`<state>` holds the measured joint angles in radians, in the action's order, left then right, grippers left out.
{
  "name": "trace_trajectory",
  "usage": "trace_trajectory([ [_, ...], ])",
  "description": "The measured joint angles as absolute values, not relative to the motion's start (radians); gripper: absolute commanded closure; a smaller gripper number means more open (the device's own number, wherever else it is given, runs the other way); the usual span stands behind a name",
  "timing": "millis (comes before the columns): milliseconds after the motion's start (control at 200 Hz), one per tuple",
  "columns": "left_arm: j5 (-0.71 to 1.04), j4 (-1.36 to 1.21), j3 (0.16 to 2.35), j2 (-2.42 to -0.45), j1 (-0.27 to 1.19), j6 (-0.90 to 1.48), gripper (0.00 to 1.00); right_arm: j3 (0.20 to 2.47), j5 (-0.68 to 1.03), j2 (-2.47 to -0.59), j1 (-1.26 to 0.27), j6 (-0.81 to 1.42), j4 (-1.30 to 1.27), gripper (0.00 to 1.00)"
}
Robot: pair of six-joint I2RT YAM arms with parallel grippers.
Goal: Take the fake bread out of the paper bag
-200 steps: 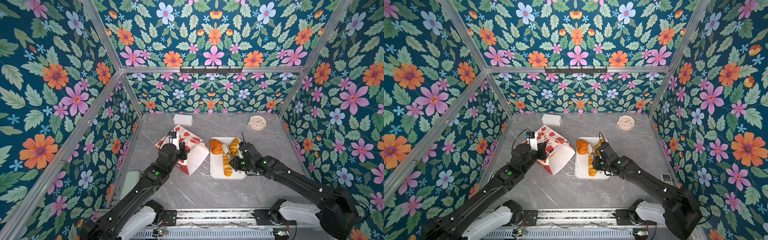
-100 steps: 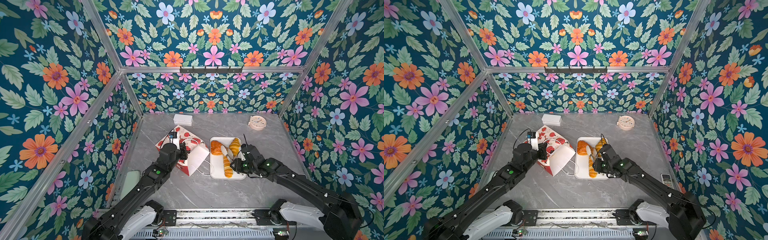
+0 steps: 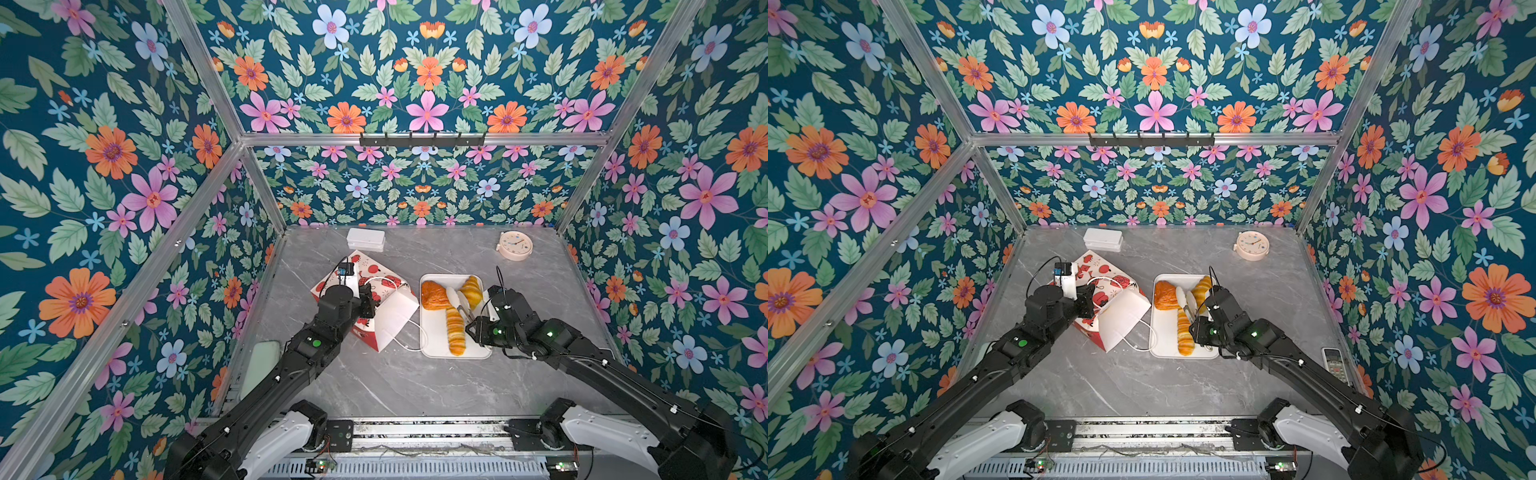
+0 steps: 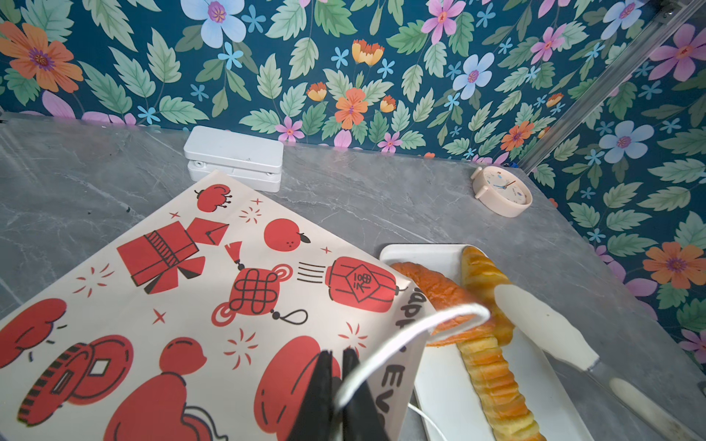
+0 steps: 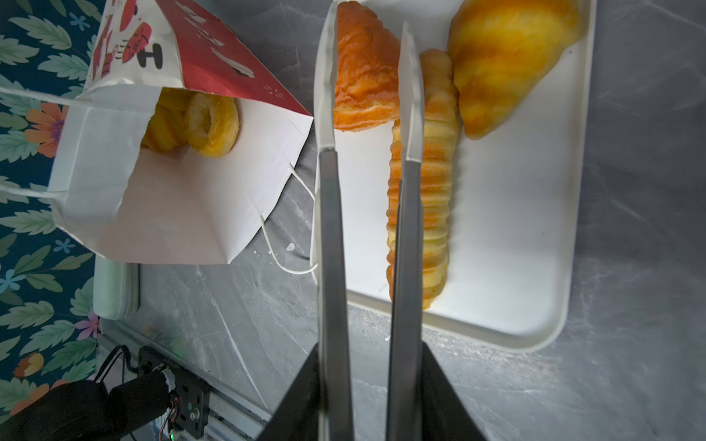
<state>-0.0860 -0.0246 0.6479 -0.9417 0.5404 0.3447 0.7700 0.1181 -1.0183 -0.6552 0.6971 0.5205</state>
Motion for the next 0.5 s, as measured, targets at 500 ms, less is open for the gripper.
trace_trajectory([
  [500, -0.072, -0.031, 0.649, -0.958, 0.538, 0.356, 0.91, 0.68, 0.271, -1.074, -0.682, 0.696, 0.487, 0.73],
])
